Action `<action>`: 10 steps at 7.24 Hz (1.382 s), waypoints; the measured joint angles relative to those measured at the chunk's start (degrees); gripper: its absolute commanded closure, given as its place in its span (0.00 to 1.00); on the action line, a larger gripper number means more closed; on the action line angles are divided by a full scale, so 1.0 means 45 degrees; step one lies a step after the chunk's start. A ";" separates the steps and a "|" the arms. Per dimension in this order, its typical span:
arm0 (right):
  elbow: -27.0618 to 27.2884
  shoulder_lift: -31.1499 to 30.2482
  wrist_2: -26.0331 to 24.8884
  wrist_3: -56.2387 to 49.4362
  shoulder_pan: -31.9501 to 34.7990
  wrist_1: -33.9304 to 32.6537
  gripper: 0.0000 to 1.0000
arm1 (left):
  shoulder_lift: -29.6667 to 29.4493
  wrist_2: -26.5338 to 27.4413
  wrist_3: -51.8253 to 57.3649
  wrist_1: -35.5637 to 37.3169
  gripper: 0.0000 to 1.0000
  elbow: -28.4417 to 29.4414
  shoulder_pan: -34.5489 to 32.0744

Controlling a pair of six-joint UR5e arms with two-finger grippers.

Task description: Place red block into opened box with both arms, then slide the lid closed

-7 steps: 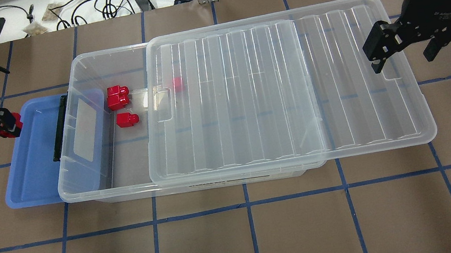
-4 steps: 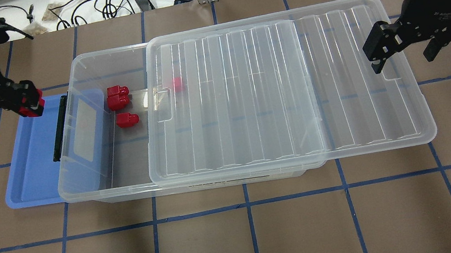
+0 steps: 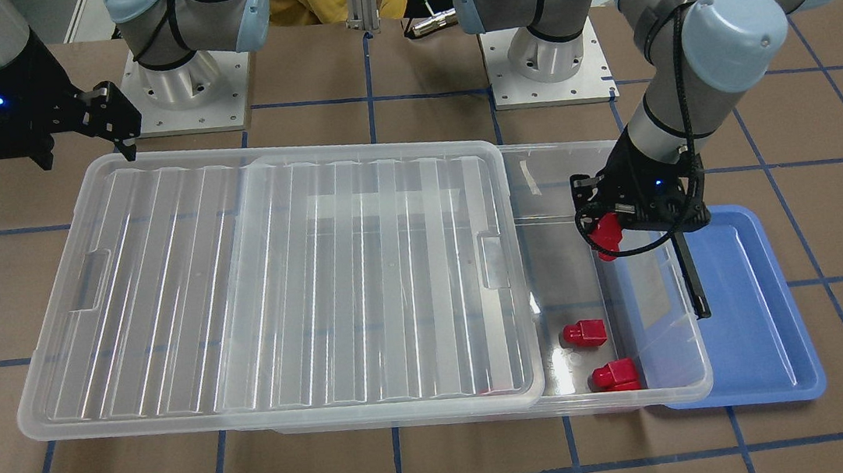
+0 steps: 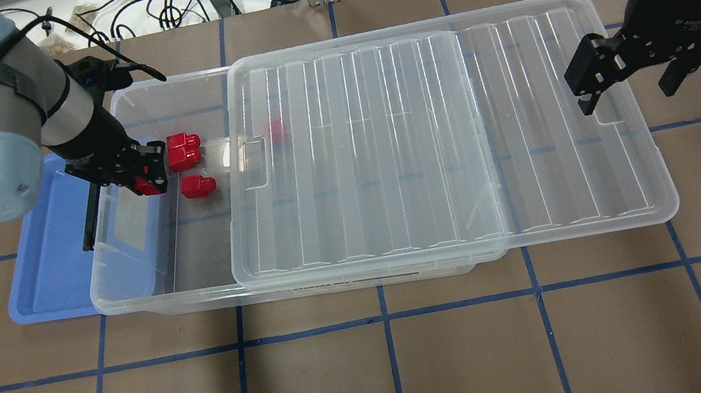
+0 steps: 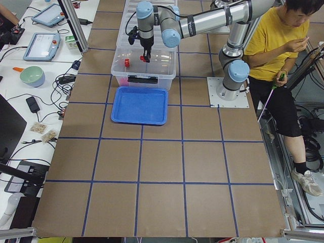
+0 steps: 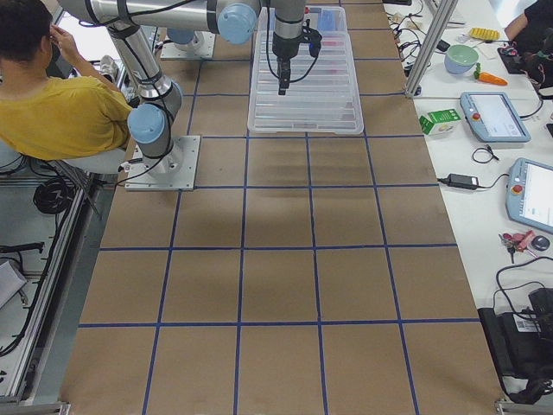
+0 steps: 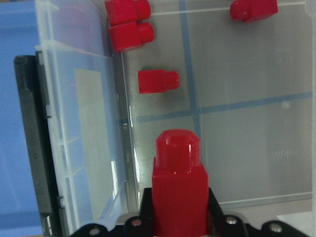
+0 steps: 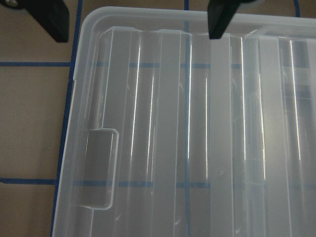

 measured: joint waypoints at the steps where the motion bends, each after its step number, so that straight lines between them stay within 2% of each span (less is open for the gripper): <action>1: 0.0001 0.0002 0.0003 0.0000 0.0000 0.0001 0.00 | -0.0122 -0.0017 -0.0062 0.0915 1.00 -0.0668 -0.0020; 3: 0.0002 0.0004 0.0005 0.0000 0.0000 -0.0006 0.00 | -0.0703 -0.0061 -0.0186 0.1961 1.00 -0.1252 -0.0022; 9: 0.0016 0.0053 0.0005 -0.0015 0.0000 0.0001 0.00 | -0.1754 0.0039 -0.0625 0.2953 1.00 -0.1888 -0.0305; 10: 0.0016 0.0053 0.0009 -0.0011 0.0000 0.0002 0.00 | -0.1898 0.0042 -0.0618 0.3086 0.86 -0.1974 -0.0307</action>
